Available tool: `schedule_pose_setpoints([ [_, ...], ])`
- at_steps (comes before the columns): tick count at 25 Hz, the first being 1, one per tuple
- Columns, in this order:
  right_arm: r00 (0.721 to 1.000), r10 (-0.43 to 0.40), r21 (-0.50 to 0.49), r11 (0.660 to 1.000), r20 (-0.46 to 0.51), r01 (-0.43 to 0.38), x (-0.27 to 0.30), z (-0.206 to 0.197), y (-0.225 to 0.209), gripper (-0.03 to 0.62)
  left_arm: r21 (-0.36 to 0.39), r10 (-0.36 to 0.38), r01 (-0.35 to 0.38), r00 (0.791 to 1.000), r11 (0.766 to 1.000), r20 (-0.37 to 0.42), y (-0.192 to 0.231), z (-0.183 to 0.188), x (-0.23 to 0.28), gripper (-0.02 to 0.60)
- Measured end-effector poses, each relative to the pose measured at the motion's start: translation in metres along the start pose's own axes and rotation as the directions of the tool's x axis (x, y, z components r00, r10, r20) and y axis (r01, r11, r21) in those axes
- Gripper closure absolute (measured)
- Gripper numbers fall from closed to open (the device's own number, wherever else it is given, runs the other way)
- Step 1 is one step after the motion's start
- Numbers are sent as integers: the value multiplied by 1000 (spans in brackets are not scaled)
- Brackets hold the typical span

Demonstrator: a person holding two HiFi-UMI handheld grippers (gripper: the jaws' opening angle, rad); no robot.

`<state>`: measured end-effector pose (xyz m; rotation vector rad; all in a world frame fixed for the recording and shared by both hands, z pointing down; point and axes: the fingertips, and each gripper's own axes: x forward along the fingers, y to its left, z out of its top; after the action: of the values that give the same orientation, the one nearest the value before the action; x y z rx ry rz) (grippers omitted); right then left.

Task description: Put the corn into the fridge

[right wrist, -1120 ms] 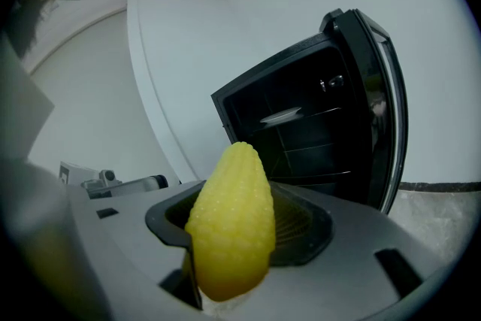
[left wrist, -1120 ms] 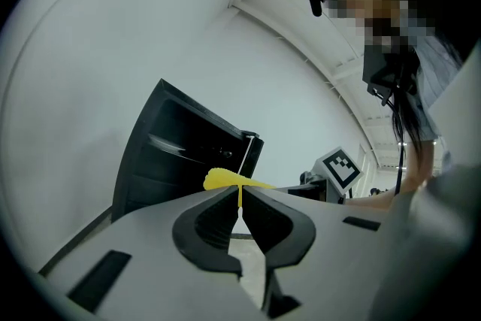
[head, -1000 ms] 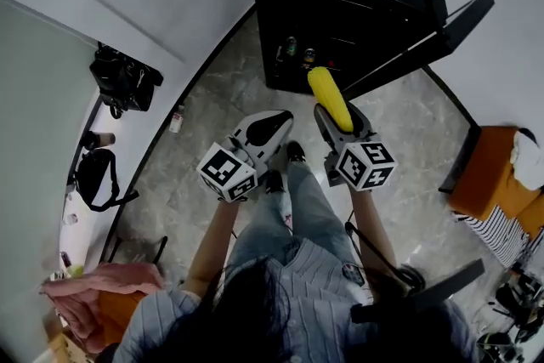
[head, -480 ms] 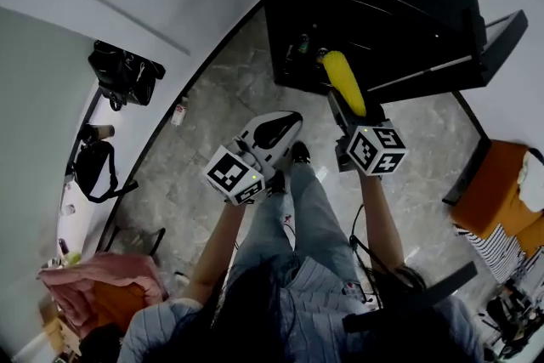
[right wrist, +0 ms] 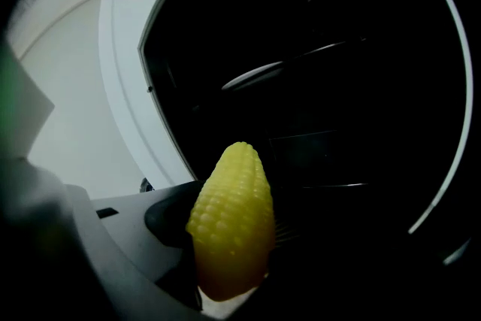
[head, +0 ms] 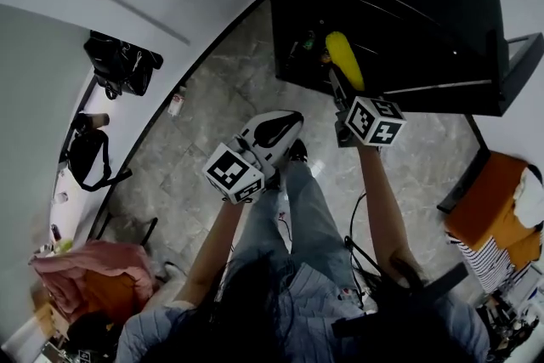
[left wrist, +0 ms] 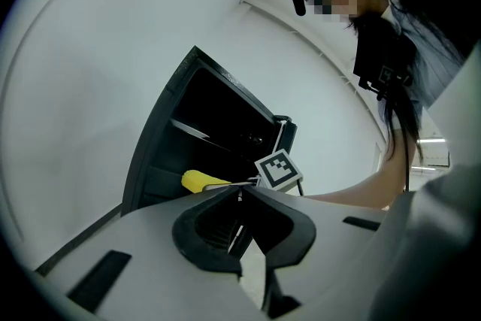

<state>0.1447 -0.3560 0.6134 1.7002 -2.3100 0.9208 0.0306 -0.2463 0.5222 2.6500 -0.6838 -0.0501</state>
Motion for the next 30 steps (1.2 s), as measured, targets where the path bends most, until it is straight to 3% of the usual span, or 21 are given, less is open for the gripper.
schedule_pose_setpoints([
  [18,979,-79,-156,986,-190,49,84,-16,-47,352,7,1,-1,1000,1000,-21,19,-10,13,574],
  [26,978,-56,-145,989,-202,27,105,-17,-57,352,1,25,-25,999,1000,-47,27,-19,-3,574],
  [30,976,-80,-210,977,-204,37,115,-8,-60,352,-4,37,-37,998,999,-56,29,-22,-11,574],
])
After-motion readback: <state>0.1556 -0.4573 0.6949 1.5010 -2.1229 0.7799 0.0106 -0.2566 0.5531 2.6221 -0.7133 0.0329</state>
